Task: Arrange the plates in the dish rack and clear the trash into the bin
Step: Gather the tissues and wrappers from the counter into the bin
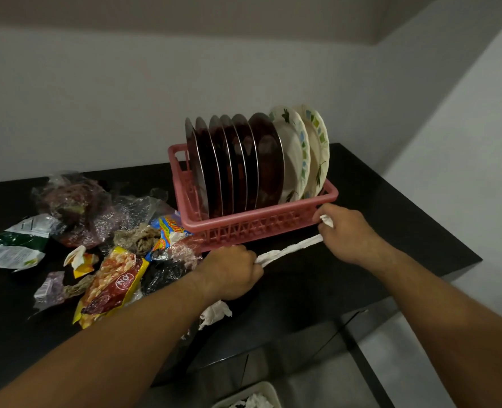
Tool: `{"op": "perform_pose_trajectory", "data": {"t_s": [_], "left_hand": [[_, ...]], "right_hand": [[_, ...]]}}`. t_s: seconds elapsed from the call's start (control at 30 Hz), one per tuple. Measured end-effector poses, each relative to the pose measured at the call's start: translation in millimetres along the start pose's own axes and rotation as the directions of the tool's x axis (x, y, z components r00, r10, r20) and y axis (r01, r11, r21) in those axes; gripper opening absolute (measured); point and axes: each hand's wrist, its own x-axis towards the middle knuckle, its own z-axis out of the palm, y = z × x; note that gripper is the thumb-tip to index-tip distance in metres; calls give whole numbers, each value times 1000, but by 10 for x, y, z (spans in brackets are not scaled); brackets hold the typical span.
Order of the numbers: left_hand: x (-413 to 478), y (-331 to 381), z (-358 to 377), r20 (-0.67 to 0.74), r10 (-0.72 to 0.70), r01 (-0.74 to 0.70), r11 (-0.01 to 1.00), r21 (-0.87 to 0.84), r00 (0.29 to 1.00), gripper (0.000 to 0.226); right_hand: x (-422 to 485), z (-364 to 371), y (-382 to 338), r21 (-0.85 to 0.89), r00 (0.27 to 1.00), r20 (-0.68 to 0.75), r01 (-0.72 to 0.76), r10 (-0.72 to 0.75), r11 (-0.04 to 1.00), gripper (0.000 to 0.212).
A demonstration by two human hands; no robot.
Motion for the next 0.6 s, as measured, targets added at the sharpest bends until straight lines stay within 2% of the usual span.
{"op": "perform_pose_trajectory", "data": {"t_s": [0.2, 0.3, 0.33, 0.4, 0.5, 0.6], "left_hand": [[-80, -120, -137, -7, -72, 72, 997, -22, 997, 28], [-156, -195, -156, 6, -64, 64, 994, -91, 998, 21], [-176, -208, -167, 1, -46, 46, 994, -99, 999, 28], [-197, -214, -197, -27, -42, 39, 994, -102, 999, 39], [-182, -194, -229, -128, -105, 92, 990, -108, 986, 23], [-156, -156, -227, -211, -166, 134, 978, -159, 963, 30]], "right_hand": [[-10, 73, 54, -85, 998, 54, -40, 45, 996, 22], [-38, 113, 96, -48, 995, 65, -74, 77, 996, 21], [-46, 123, 102, -30, 995, 66, -76, 78, 997, 21], [-63, 144, 90, 10, 995, 70, -71, 70, 997, 19], [-93, 189, 26, 45, 996, 82, -49, 45, 998, 19], [-114, 256, -47, 45, 995, 93, -37, 33, 998, 23]]}}
